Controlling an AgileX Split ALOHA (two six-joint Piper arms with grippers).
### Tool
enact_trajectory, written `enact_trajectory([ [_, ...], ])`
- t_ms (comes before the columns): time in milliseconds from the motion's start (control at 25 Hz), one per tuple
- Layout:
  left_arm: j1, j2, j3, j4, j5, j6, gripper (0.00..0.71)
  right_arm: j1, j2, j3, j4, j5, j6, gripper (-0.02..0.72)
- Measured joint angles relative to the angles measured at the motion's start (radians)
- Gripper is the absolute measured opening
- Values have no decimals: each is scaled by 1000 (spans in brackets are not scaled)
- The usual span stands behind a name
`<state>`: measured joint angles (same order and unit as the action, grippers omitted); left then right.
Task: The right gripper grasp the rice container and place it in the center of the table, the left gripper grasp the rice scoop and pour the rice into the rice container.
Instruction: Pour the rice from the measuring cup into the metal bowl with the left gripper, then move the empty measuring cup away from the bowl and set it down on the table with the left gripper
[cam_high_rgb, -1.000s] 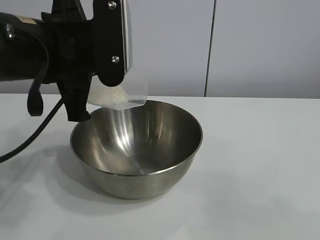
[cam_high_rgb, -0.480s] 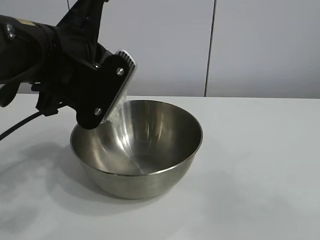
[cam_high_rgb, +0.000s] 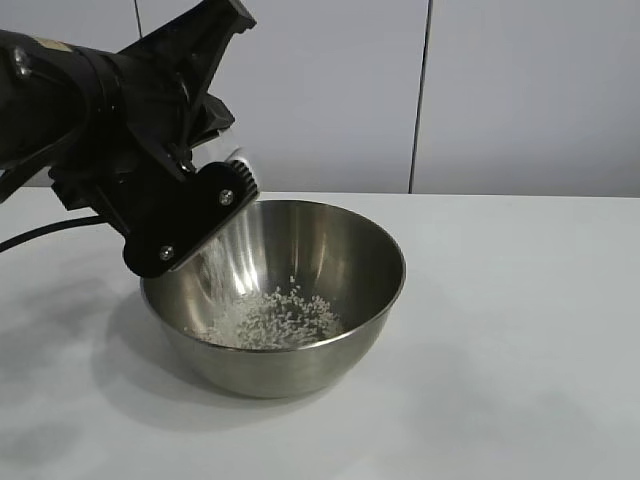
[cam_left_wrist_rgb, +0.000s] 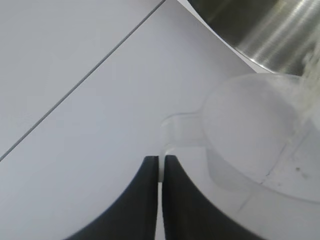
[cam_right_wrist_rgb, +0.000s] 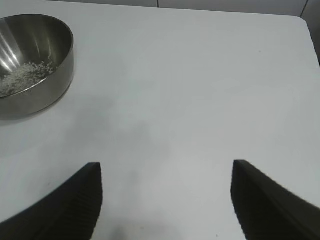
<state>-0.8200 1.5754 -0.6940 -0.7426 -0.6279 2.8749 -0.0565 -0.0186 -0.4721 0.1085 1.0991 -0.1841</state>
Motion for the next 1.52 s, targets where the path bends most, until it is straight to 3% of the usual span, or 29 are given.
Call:
enact_trajectory([
  [160, 0, 0, 0, -23, -6, -122, 8, 0, 0, 0, 0, 0, 0, 495],
  [280, 0, 0, 0, -37, -60, -421, 8, 0, 0, 0, 0, 0, 0, 495],
  [600, 0, -2, 0, -174, -333, -1384, 8, 0, 0, 0, 0, 0, 0, 495],
  [880, 24, -3, 2, -219, -369, -1930, 8, 0, 0, 0, 0, 0, 1, 495],
  [1080, 108, -5, 38, -210, -369, -2169, 8, 0, 0, 0, 0, 0, 1, 495],
  [1200, 184, -5, 92, -140, -366, -2320, 8, 0, 0, 0, 0, 0, 1, 495],
  [1360, 314, -5, 198, 133, -360, -2547, 8, 0, 0, 0, 0, 0, 1, 495],
  [1520, 504, 0, 297, 525, -361, -2808, 8, 0, 0, 0, 0, 0, 1, 495],
])
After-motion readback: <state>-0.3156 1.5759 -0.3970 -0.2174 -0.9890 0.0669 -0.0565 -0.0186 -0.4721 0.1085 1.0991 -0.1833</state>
